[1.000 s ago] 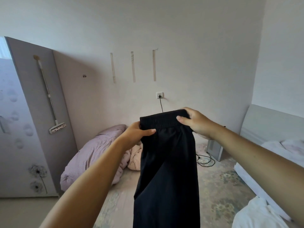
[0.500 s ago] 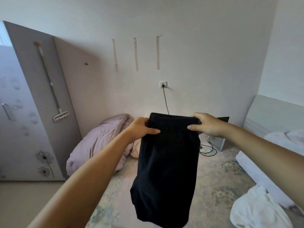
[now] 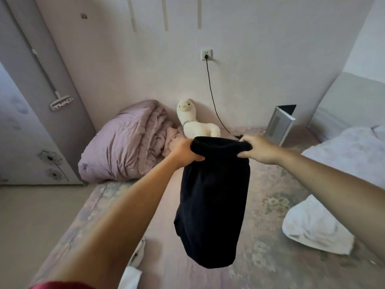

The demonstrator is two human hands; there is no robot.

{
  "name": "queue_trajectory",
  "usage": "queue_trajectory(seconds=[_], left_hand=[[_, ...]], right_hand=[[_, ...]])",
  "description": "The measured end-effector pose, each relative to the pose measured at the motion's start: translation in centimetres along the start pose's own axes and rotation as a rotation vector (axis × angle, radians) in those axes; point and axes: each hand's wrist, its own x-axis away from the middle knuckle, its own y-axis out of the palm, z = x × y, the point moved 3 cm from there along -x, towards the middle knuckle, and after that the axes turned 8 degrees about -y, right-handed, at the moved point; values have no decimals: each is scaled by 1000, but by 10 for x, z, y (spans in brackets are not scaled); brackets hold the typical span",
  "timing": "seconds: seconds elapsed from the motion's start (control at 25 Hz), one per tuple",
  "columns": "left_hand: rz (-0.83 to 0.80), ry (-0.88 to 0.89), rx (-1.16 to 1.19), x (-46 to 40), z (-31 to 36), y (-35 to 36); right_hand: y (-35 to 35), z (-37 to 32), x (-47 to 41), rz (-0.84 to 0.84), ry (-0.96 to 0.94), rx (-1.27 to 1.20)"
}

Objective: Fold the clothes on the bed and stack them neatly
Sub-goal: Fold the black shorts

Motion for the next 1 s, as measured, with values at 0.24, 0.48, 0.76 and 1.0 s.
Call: queue_trajectory(seconds=[0.24,0.48,0.76,1.0], left_hand=[[139,-79,-96,-82,-62,42],[320,35,-116,-107,-100,53],[112,160,-299,-31,-289,233],[-227,366,-512,103,-422,395]], right_hand=[[70,67,-68,60,-10,47],[117,84,-94,4,-207,404],[313,199,15,-334,-512,868],[497,283,180,-871,-356,746]])
